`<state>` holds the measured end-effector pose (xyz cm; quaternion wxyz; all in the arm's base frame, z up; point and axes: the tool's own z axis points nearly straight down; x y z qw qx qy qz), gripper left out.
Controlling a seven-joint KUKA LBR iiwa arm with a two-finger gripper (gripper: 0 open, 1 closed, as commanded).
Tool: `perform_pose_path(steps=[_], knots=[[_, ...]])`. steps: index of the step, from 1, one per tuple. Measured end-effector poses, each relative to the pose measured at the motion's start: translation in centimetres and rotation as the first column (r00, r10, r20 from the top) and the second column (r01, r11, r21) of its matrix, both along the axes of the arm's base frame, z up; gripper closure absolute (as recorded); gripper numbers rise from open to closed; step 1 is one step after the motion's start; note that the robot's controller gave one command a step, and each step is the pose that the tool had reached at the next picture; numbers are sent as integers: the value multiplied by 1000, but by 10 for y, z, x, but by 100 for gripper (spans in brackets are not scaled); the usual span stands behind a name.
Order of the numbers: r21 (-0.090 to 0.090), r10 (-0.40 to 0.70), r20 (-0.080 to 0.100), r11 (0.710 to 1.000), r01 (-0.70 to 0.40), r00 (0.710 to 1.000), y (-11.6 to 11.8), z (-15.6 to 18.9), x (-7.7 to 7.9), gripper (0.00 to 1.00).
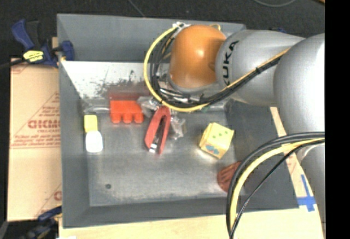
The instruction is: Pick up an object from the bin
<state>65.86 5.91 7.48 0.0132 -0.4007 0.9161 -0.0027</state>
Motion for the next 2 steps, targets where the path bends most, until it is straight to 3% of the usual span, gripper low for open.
perform_pose_path(steps=[1, 2], knots=[[-3, -37, -8, 999, 37, 999, -32, -2, -3, 100], [-2, -39, -9, 999, 39, 999, -32, -2, -3, 100]])
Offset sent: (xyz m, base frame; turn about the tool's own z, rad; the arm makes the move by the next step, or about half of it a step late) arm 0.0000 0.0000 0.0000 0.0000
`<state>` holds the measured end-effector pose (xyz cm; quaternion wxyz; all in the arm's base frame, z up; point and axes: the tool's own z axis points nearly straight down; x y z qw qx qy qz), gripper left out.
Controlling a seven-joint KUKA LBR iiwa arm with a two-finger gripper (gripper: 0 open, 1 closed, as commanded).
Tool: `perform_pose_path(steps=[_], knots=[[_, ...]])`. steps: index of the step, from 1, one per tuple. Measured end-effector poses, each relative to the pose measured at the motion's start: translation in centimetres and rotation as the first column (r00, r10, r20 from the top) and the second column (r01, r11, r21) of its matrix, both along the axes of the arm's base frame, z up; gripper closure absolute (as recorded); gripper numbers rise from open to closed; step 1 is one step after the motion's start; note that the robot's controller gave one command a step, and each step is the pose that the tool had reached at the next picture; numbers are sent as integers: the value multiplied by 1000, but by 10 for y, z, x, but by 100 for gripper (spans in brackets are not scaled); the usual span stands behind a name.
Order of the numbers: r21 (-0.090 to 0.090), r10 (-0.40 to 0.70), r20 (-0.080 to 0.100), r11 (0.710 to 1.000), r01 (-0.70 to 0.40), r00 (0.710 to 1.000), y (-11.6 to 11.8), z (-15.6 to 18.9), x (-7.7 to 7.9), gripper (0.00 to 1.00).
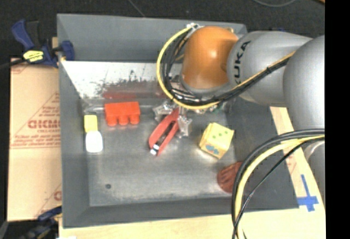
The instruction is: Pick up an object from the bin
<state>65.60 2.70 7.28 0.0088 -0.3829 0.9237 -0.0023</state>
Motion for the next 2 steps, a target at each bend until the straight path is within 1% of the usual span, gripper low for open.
perform_pose_path(steps=[1, 2], knots=[[1, -1, -2, 1000, 1, 1000, 0, 8, -1, 100], [1, -4, 0, 1000, 4, 1000, 0, 34, -1, 100]])
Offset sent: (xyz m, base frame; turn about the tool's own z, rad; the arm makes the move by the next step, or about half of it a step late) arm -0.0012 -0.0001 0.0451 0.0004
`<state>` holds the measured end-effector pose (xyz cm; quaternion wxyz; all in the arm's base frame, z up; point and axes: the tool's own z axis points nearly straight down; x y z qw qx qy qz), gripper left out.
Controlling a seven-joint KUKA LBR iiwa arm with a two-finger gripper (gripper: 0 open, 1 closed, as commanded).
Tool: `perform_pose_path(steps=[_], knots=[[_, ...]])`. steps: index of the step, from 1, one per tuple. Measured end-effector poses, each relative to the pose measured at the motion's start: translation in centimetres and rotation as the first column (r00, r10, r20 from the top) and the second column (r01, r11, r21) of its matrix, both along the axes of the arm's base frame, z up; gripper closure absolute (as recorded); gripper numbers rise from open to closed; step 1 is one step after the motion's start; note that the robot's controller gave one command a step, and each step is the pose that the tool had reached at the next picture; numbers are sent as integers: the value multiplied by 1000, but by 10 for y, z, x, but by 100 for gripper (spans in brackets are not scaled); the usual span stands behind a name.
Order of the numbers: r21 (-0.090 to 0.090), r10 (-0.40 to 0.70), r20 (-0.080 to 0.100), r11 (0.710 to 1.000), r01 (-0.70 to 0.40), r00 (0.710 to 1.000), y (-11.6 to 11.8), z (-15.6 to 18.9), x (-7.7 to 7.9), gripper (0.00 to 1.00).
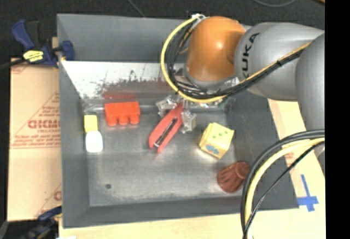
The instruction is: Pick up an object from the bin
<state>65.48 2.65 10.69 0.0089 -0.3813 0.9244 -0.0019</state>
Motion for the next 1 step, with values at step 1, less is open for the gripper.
perform_pose_path(steps=[1], knots=[[0, -3, -1, 1000, 3, 1000, 0, 29, 0, 100]])
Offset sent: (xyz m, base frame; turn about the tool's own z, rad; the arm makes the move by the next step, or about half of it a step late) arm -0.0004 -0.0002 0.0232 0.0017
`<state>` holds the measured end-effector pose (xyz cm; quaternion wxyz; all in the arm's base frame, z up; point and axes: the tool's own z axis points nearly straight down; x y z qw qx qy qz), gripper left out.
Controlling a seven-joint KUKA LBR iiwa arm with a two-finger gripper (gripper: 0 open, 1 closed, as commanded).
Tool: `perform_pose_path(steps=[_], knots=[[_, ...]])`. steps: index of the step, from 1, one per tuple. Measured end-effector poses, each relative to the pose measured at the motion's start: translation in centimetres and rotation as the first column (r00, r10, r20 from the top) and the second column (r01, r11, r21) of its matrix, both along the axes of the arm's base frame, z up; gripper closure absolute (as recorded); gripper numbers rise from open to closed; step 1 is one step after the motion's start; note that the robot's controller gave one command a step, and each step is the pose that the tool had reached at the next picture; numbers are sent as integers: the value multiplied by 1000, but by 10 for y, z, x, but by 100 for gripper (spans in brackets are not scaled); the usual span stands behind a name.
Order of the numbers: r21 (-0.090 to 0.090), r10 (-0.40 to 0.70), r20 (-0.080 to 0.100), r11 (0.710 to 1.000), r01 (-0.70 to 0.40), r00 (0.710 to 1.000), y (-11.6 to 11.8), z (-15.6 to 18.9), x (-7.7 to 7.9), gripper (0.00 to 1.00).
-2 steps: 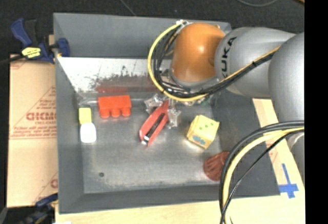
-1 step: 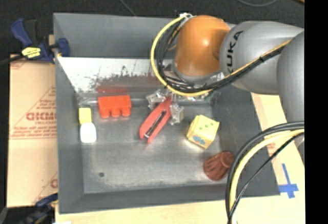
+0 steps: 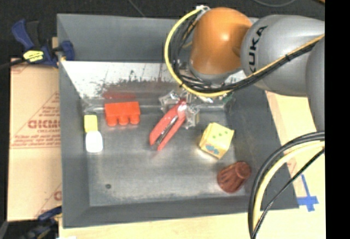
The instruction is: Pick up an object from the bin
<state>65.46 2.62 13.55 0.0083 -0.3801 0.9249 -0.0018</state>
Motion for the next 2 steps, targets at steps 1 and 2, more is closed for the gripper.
perform_pose_path(steps=[1, 2], knots=[[0, -3, 4, 1000, 3, 1000, 0, 31, 1, 100], [0, -3, 5, 1000, 3, 1000, 0, 69, 1, 100]])
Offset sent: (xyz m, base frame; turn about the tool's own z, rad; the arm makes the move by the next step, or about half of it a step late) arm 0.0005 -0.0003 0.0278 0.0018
